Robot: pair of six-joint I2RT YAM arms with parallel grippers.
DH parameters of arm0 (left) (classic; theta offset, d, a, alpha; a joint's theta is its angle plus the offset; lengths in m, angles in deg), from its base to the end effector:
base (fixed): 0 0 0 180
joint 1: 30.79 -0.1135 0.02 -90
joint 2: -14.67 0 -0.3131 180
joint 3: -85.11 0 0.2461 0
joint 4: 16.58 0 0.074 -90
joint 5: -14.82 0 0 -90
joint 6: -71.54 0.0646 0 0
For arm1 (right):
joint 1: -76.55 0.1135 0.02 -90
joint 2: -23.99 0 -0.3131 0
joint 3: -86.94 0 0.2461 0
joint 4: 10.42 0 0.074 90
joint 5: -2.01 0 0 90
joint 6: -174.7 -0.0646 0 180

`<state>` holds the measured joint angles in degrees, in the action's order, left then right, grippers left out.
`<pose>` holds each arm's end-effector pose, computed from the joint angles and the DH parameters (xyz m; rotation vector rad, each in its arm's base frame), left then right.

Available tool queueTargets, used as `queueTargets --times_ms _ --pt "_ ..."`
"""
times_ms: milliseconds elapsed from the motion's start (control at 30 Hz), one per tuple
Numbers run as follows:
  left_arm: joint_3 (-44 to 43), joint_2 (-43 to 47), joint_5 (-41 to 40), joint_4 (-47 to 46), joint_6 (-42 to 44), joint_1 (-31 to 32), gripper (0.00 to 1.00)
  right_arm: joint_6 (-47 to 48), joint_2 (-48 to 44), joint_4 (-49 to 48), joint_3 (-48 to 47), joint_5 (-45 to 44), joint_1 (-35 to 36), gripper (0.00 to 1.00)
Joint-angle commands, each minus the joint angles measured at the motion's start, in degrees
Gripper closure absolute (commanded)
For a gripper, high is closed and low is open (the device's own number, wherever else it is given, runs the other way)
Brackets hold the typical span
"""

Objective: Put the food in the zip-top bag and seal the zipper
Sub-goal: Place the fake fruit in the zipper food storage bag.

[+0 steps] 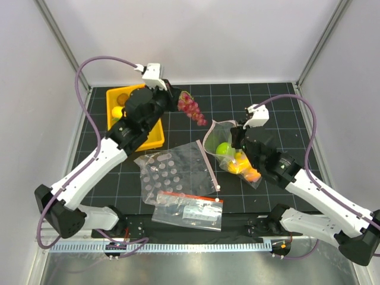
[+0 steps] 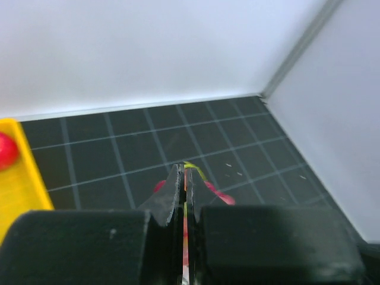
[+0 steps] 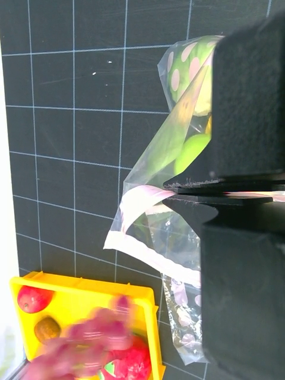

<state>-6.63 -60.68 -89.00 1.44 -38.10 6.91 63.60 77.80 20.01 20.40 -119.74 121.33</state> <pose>0.2576 -0.1796 0.4820 0.0657 1.6281 -0.5825 0.1645 0.1153 0.3812 -0.0033 1.8418 0.2860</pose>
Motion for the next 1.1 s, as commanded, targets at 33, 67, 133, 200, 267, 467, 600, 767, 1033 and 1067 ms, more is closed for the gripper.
queueTargets --times_ms 33,67,133,200,267,467,600,767,1033,1067 --pt "2.21 2.31 0.65 -6.62 -1.02 8.17 1.0 0.01 -2.82 -1.9 -1.1 0.37 -0.13 0.99" --pt "2.56 2.05 0.03 -8.37 0.64 12.1 1.0 -0.08 -3.0 -1.82 -1.1 1.5 -0.13 0.99" --pt "2.92 1.61 -2.51 -10.13 2.67 16.08 1.0 -0.34 -3.35 -1.9 -1.19 2.3 -0.13 0.99" --pt "3.27 0.91 -4.88 -12.51 6.18 21.35 1.0 -0.34 -4.23 -1.9 -1.1 3.7 -0.13 0.99" --pt "3.27 0.21 -5.77 -14.17 8.29 25.14 1.0 -0.34 -5.19 -2.08 -0.75 4.15 -0.13 0.99" --pt "4.15 -1.29 -4.11 -16.99 9.8 27.87 1.0 -1.04 -8.79 -2.69 0.04 5.03 -0.13 0.99" --pt "5.29 -3.31 -3.49 -19.28 10.32 27.87 1.0 -1.22 -11.78 -3.31 1.27 4.15 -0.13 0.99" --pt "2.31 -4.19 -2.79 -18.58 10.32 27.87 1.0 -1.48 -13.46 -3.84 2.06 3.8 -0.04 0.99" --pt "-0.69 -2.08 -0.15 -17.43 10.32 27.87 1.0 -1.92 -12.14 -4.19 2.33 3.89 -0.21 0.99" --pt "-1.12 -1.99 -0.06 -17.18 10.41 27.87 1.0 -1.92 -11.97 -4.45 2.41 3.89 -0.13 0.99"
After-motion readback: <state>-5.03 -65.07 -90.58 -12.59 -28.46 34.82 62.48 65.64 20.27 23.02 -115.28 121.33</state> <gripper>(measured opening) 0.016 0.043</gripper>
